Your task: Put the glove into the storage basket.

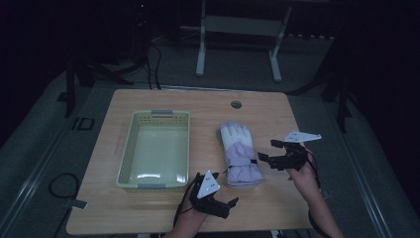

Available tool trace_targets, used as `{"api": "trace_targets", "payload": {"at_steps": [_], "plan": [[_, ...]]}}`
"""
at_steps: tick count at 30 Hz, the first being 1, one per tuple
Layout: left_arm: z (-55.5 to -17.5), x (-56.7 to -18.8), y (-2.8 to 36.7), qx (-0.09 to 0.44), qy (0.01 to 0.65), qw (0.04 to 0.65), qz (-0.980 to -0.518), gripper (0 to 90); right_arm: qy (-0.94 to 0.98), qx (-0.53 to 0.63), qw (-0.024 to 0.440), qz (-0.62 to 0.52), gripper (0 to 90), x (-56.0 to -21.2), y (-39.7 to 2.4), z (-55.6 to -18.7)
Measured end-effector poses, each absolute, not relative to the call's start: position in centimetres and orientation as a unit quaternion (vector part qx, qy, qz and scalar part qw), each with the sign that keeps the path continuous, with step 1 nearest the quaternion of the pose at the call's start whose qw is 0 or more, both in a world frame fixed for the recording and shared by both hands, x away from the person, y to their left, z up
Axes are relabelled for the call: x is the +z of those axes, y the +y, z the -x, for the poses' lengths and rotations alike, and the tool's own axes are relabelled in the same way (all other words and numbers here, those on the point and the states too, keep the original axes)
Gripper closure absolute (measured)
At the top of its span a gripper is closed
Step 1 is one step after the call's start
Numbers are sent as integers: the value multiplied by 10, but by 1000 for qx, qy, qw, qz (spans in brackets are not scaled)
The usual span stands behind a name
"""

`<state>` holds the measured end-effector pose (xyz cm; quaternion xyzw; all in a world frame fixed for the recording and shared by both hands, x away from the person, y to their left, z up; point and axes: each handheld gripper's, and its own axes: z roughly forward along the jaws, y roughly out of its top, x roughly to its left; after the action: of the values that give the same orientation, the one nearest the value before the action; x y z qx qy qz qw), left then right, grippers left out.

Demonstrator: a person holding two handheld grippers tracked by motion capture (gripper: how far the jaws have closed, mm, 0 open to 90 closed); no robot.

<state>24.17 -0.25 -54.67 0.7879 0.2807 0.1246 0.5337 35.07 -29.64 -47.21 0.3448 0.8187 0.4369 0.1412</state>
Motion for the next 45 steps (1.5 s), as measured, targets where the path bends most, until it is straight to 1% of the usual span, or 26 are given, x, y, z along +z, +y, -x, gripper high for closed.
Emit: {"api": "trace_targets", "payload": {"at_steps": [1, 3, 8, 11, 12, 14, 16, 18, 19, 20, 23, 27, 28, 31, 32, 36, 37, 38, 41, 45], "plan": [[-242, -545, -4, 123, 285, 530, -789, 1, 817, 438, 146, -345, 163, -472, -299, -350], [-244, -540, -7, 109, 292, 521, -794, 1, 815, 443, 138, -348, 130, -471, -302, -349], [-249, -523, -9, 75, 297, 541, -783, 1, 801, 455, 138, -364, 126, -469, -304, -351], [-258, -508, -12, 81, 291, 544, -783, 1, 795, 469, 131, -361, 117, -467, -304, -352], [-263, -504, -13, 88, 290, 544, -783, 1, 793, 472, 135, -360, 124, -467, -304, -352], [-273, -496, -15, 91, 293, 544, -781, 0, 793, 472, 130, -363, 141, -466, -304, -354], [-285, -489, -15, 86, 304, 550, -773, 1, 793, 470, 136, -364, 201, -465, -303, -356], [-295, -482, -18, 88, 321, 544, -771, 1, 790, 474, 136, -364, 245, -465, -304, -358], [-295, -482, -18, 88, 321, 544, -771, 1, 790, 474, 136, -364, 245, -465, -304, -358], [-305, -477, -21, 100, 336, 536, -768, 1, 788, 478, 133, -364, 291, -464, -304, -359], [-318, -475, -26, 113, 349, 522, -770, 1, 793, 474, 139, -358, 361, -466, -300, -364], [-335, -478, -29, 114, 370, 510, -768, 9, 798, 468, 142, -352, 387, -472, -296, -370], [-337, -479, -30, 124, 378, 507, -765, 77, 799, 467, 141, -352, 387, -474, -295, -371], [-348, -486, -33, 124, 396, 491, -766, 123, 802, 460, 135, -357, 388, -481, -293, -376], [-351, -489, -34, 123, 404, 486, -765, 155, 802, 459, 133, -358, 388, -484, -293, -377], [-363, -504, -38, 117, 445, 450, -765, 173, 807, 448, 125, -364, 394, -498, -289, -382], [-363, -504, -38, 117, 445, 450, -765, 173, 807, 448, 125, -364, 394, -498, -289, -382], [-366, -510, -39, 119, 457, 434, -767, 173, 809, 444, 122, -365, 394, -502, -287, -382], [-370, -522, -39, 115, 467, 413, -773, 174, 813, 438, 116, -366, 391, -511, -282, -384], [-373, -538, -37, 84, 488, 404, -769, 174, 816, 431, 109, -370, 385, -520, -278, -387]]}}
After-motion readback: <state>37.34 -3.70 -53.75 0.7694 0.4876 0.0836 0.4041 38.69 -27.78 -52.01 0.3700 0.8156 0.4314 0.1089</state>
